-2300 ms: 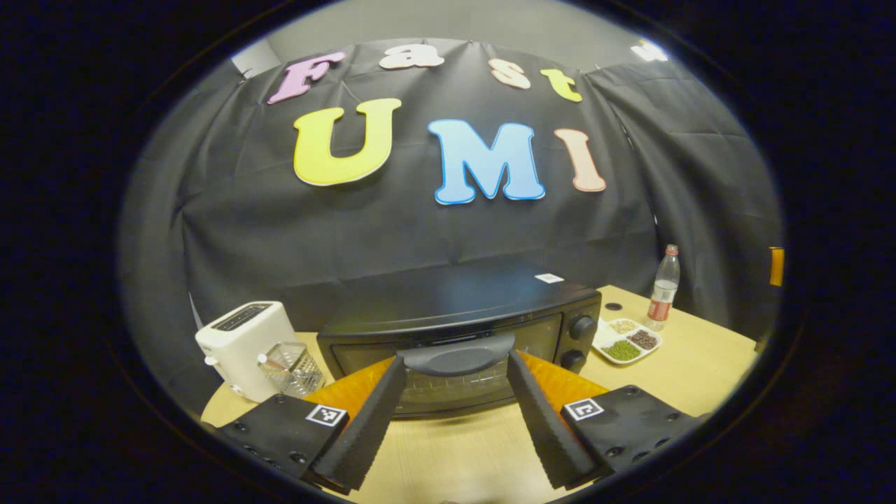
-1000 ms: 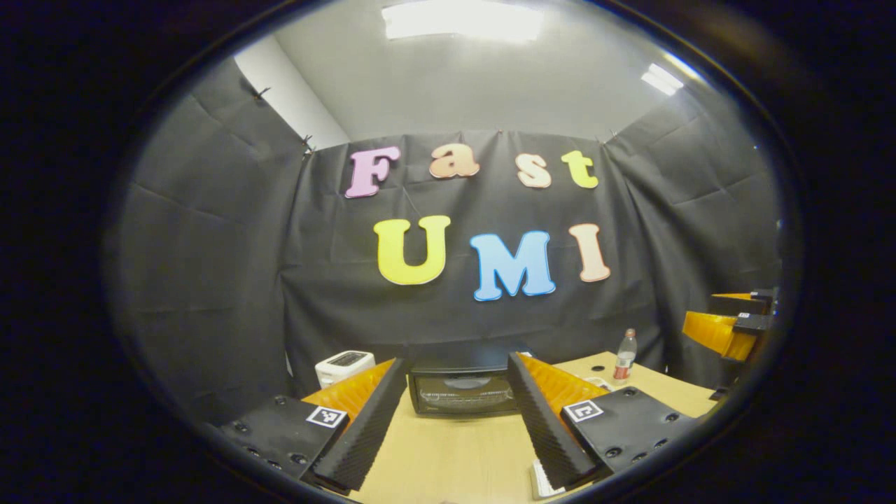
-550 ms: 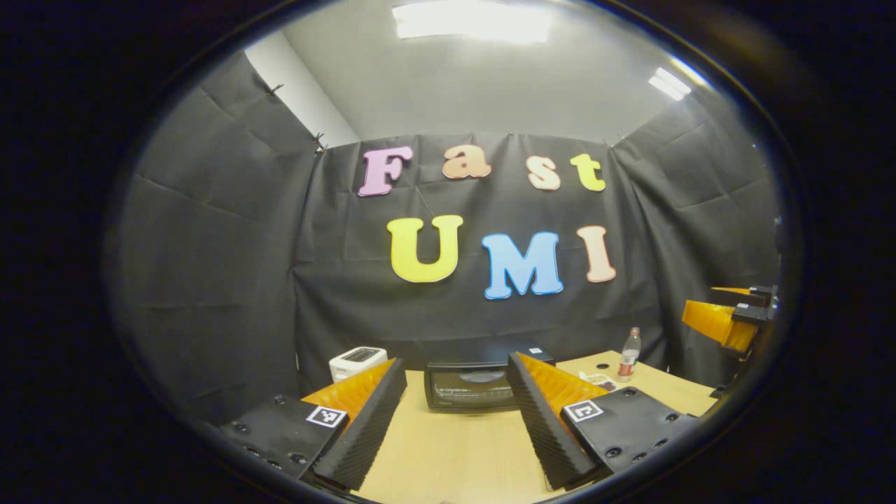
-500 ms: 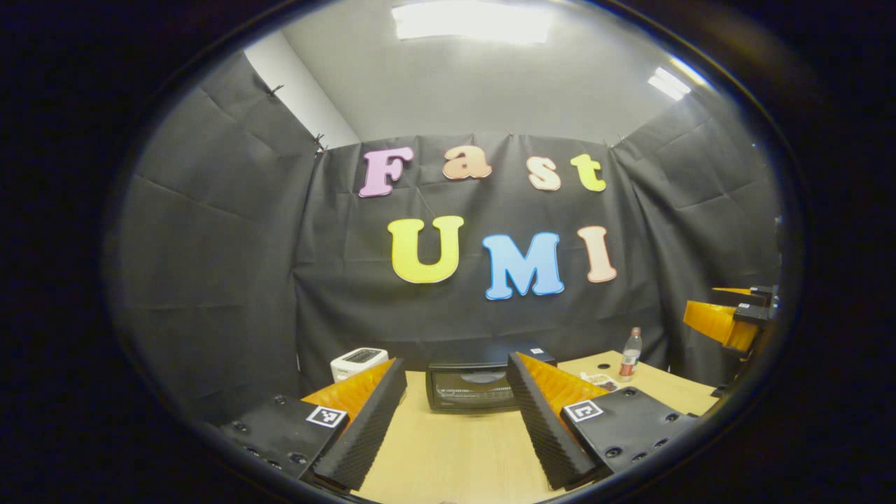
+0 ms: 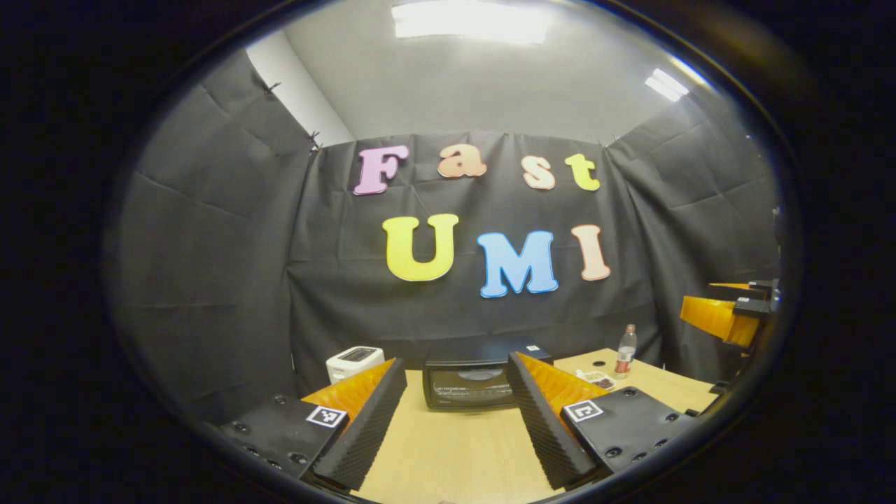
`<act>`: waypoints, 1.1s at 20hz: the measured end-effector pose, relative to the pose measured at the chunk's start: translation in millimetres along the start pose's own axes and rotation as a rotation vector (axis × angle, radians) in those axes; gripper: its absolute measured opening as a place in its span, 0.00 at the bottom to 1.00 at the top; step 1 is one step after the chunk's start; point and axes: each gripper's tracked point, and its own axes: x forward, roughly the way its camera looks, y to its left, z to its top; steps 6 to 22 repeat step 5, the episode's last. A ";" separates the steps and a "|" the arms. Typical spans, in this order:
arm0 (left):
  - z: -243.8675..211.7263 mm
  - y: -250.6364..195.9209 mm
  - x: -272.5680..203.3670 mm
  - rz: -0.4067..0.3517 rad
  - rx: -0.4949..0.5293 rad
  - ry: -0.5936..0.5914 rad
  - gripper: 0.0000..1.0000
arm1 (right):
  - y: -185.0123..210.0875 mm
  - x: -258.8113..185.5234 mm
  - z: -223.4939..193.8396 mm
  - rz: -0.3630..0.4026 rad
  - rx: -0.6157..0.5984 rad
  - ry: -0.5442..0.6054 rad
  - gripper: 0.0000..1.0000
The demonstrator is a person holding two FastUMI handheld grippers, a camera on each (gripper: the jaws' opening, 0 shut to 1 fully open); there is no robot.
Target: Open the electric oven with the left hand, put the food in, and close the electric oven.
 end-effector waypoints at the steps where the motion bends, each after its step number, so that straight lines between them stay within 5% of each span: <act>1: -0.5 1.0 0.3 0.002 -0.001 0.000 1.00 | 1.2 0.7 0.0 0.001 0.001 -0.002 0.98; 3: -1.6 2.9 -2.4 0.005 -0.009 0.003 1.00 | 4.1 0.2 1.7 0.006 0.001 -0.005 0.98; 4: -1.1 5.2 -3.4 0.009 -0.010 0.003 0.90 | 6.4 -0.3 2.9 0.008 0.000 -0.008 0.98; 5: -1.6 7.3 -3.7 0.013 -0.011 0.003 1.00 | 7.0 0.9 2.6 0.012 -0.001 -0.010 0.98; 22: -1.6 7.3 -3.7 0.013 -0.011 0.003 1.00 | 7.0 0.9 2.6 0.012 -0.001 -0.010 0.98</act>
